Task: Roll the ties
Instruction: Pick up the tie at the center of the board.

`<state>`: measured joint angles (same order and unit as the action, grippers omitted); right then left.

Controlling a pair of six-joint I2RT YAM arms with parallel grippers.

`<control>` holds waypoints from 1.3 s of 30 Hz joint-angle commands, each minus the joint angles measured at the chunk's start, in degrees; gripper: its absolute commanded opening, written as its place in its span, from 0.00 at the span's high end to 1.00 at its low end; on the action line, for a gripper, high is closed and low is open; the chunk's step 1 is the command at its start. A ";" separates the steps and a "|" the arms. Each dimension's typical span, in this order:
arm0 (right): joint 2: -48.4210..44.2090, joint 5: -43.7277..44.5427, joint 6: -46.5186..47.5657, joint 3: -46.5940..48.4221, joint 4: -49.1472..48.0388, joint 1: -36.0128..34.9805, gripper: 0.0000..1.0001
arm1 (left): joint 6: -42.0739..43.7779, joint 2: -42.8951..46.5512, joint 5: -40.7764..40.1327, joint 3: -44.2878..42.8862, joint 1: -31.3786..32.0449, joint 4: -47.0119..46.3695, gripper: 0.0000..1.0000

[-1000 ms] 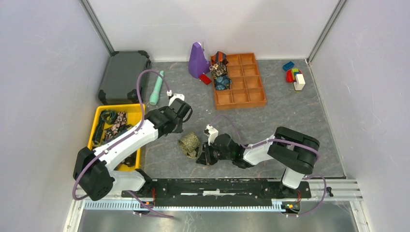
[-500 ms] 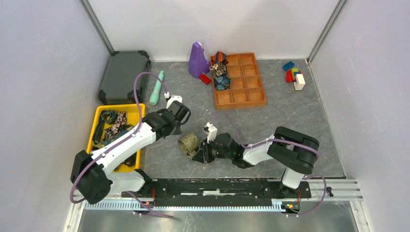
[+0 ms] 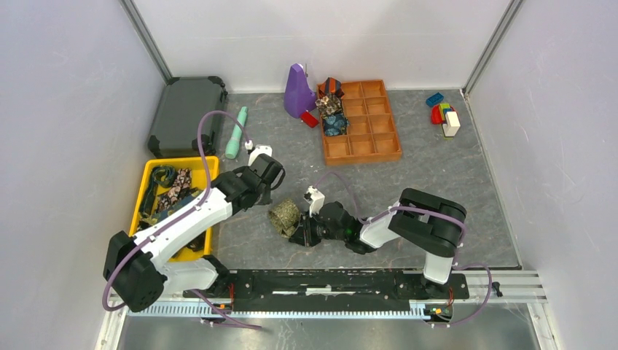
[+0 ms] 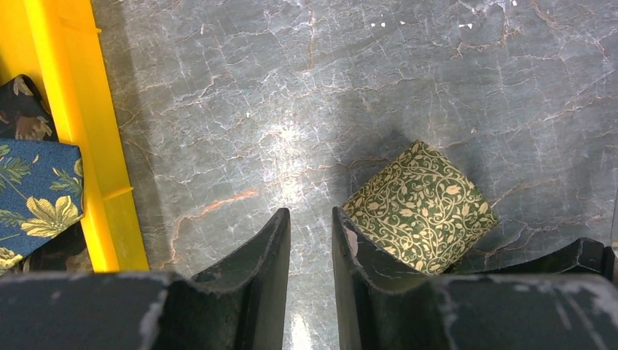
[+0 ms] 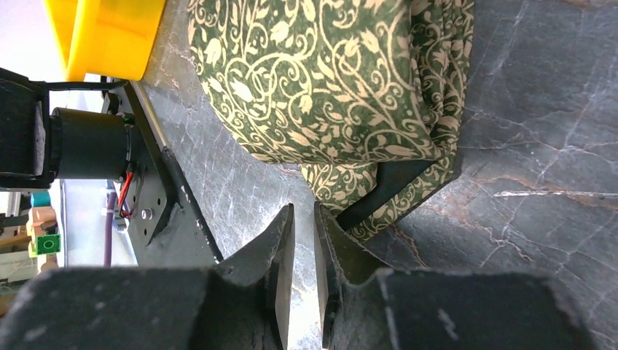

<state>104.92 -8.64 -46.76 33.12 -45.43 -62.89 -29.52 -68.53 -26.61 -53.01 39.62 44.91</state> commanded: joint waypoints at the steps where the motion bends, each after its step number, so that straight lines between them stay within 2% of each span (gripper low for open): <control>1: -0.89 3.38 2.90 -0.75 2.73 0.46 0.78 | -2.76 2.38 -1.06 0.46 -0.20 -0.30 0.66; 15: -5.17 2.96 12.69 -1.60 13.18 8.34 0.78 | -3.53 -0.95 -0.75 1.61 -0.24 -5.63 0.67; 20: -5.83 -1.15 16.01 -0.67 14.36 12.02 0.76 | -3.62 -0.33 1.99 4.16 -0.24 -8.71 0.67; 25: -10.21 -4.99 16.91 -2.06 14.51 12.71 0.64 | -2.97 1.28 6.50 7.94 -0.15 -12.50 0.67; 31: -11.39 -8.25 7.09 -3.89 13.89 14.84 0.36 | -1.84 0.74 9.99 10.02 -0.15 -16.93 0.67; 34: -9.83 -11.98 1.93 -4.51 9.34 15.35 0.28 | -1.40 0.44 11.62 10.28 -0.06 -18.42 0.67; 39: -6.78 -14.89 -3.55 -3.06 6.60 16.09 0.21 | -0.55 0.38 13.69 11.17 0.01 -19.91 0.67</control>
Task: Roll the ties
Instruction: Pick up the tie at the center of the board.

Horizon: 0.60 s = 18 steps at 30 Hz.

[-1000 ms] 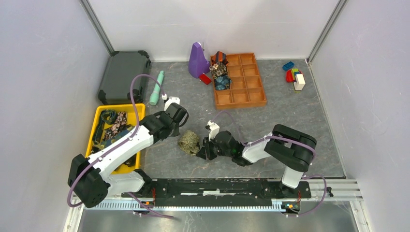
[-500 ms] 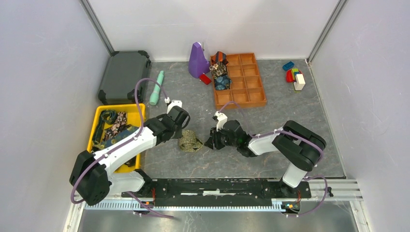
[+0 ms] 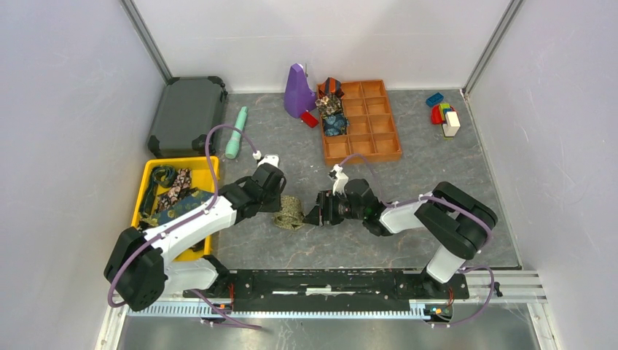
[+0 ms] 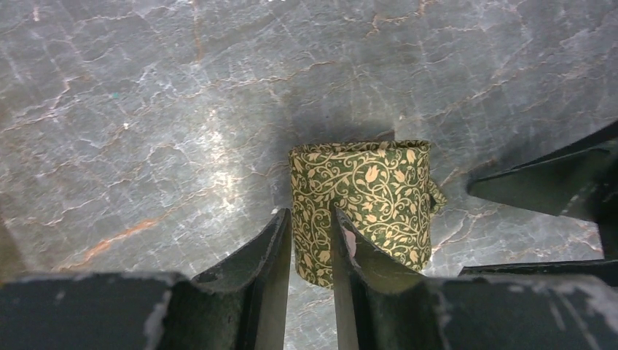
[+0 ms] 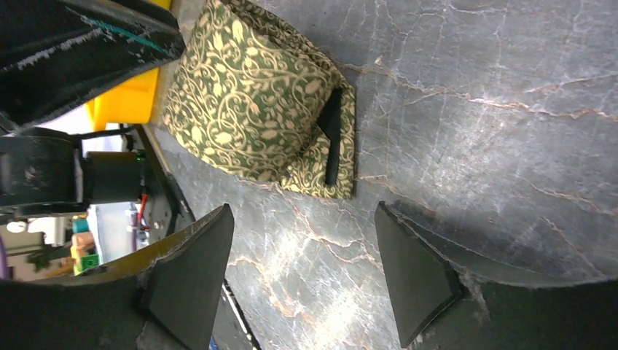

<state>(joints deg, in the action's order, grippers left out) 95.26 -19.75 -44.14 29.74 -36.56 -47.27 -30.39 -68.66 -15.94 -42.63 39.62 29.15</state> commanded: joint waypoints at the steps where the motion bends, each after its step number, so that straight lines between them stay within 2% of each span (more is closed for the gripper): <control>1: 3.71 -4.68 -7.05 0.97 -2.75 0.65 0.20 | 0.33 0.40 3.11 0.79 0.02 -4.18 0.67; 8: 9.35 -8.06 -14.06 3.13 -8.19 0.83 0.16 | 0.45 0.45 3.16 1.08 0.22 -4.49 0.67; 18: 13.11 -7.85 -19.05 3.31 -13.89 1.30 0.18 | -0.01 1.79 3.05 2.65 0.81 -4.45 0.68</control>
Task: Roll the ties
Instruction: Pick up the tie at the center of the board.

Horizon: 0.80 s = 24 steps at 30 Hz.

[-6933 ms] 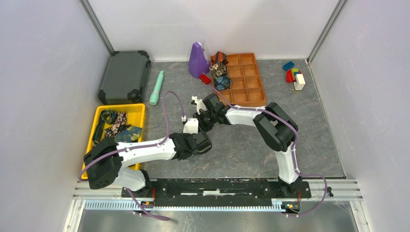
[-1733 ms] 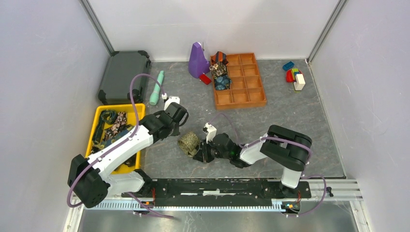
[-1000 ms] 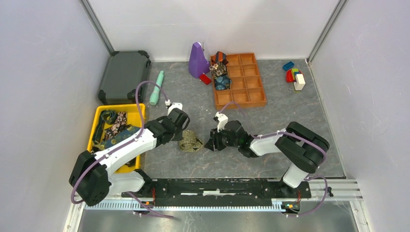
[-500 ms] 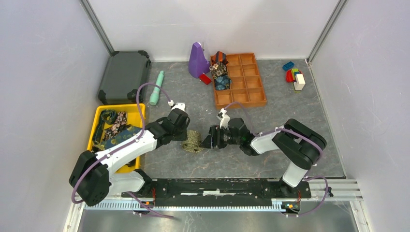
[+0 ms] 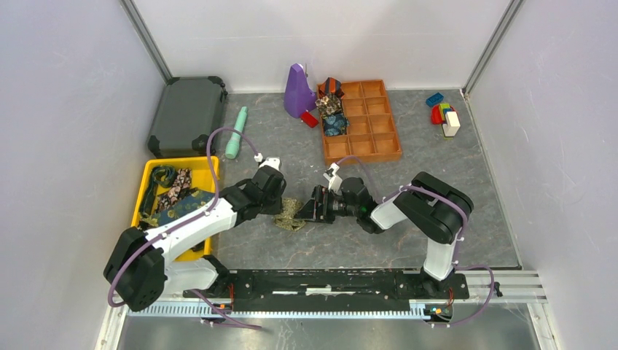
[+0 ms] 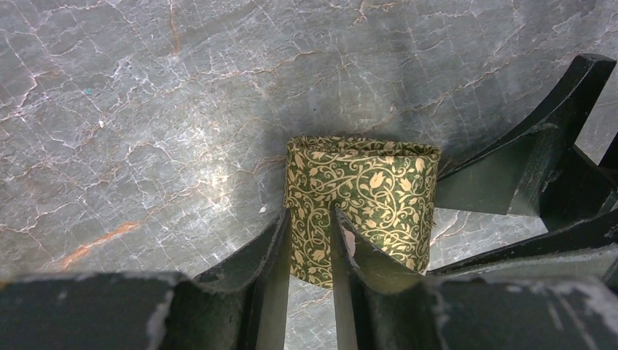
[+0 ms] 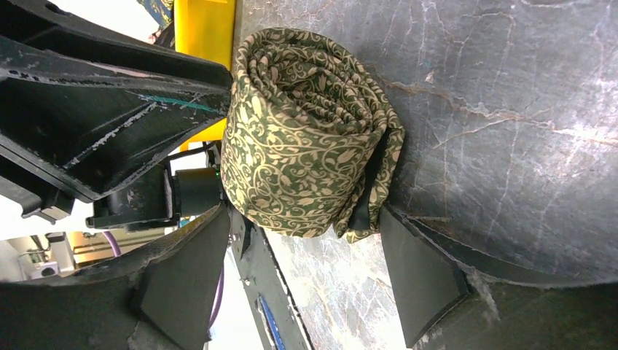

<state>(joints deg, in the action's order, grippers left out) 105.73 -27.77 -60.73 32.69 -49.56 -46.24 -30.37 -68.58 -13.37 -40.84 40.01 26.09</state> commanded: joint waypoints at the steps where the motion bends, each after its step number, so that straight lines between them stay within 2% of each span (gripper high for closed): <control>1: 3.02 0.16 -2.76 0.46 -1.47 0.36 0.19 | -0.10 1.86 0.50 0.96 0.42 -1.46 0.68; 12: 5.40 -0.05 -3.96 2.71 -2.57 0.86 0.19 | -0.62 2.05 0.43 2.17 1.20 -2.18 0.69; 20: 8.19 -0.07 -4.05 4.62 -2.20 0.88 0.30 | -1.08 2.24 0.20 3.16 1.80 -2.69 0.69; 24: 9.02 -0.99 -3.70 5.48 -2.09 0.89 0.27 | -1.20 2.29 0.21 3.75 2.00 -3.38 0.69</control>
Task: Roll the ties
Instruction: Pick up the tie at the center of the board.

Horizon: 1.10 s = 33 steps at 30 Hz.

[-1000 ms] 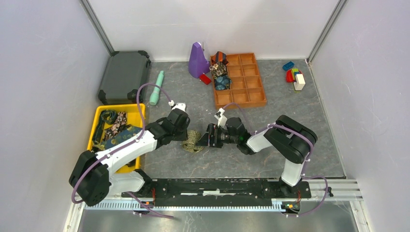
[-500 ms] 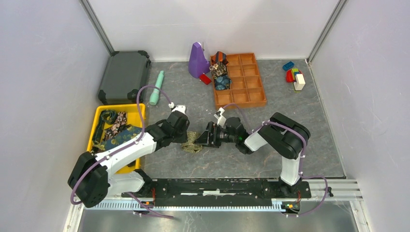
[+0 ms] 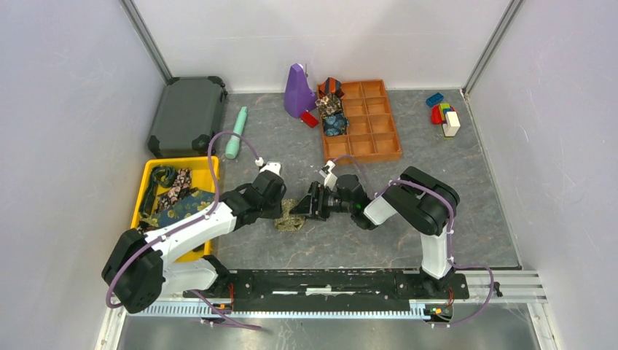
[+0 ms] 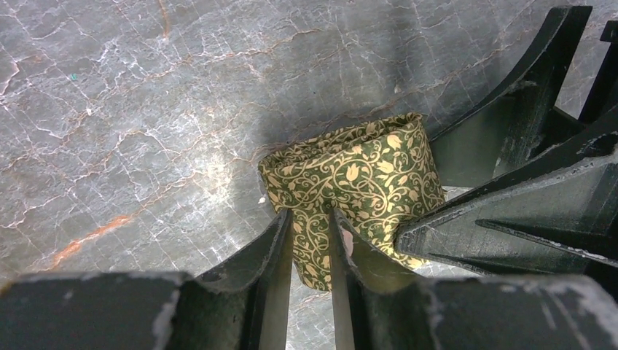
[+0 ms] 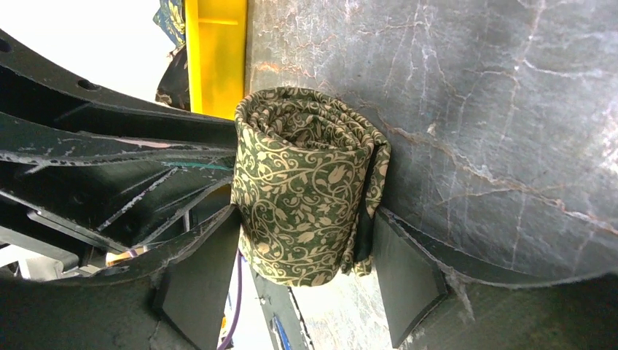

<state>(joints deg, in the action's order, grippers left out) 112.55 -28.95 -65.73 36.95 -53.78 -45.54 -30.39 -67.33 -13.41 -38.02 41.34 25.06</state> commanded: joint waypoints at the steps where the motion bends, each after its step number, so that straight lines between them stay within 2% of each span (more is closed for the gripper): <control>1: 2.42 0.04 1.28 1.41 2.25 0.14 0.26 | -1.25 1.01 0.31 0.99 0.75 -2.54 0.69; 6: 2.76 -0.35 1.49 1.89 2.31 0.05 0.29 | -1.70 0.67 0.27 1.36 1.17 -3.19 0.69; 11: 2.83 -0.54 1.79 1.68 2.49 0.11 0.42 | -1.97 0.64 -0.08 1.47 1.46 -3.26 0.69; 13: 3.39 -0.96 2.04 2.21 2.52 -0.05 0.39 | -2.03 0.70 0.00 1.63 1.55 -3.59 0.69; 17: 4.34 -1.69 2.13 3.48 2.71 -0.41 0.27 | -2.39 0.45 0.04 1.85 1.82 -4.18 0.69; 20: 4.49 -1.50 2.19 3.65 2.80 -0.69 0.26 | -2.89 0.29 0.13 2.61 2.06 -4.77 0.70; 22: 5.00 -1.67 2.16 4.04 2.71 -0.88 0.29 | -3.48 0.43 -0.03 3.51 2.16 -5.35 0.70; 26: 6.28 -1.82 2.10 4.58 2.41 -1.30 0.41 | -4.57 1.17 0.04 5.54 2.25 -6.71 0.70; 33: 6.58 -2.15 2.59 4.37 2.71 -1.46 0.54 | -4.86 2.42 -0.17 5.78 2.34 -6.89 0.70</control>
<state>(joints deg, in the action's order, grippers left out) 117.38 -31.29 -65.08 41.19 -54.33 -46.04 -32.36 -65.98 -13.72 -32.71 42.96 19.44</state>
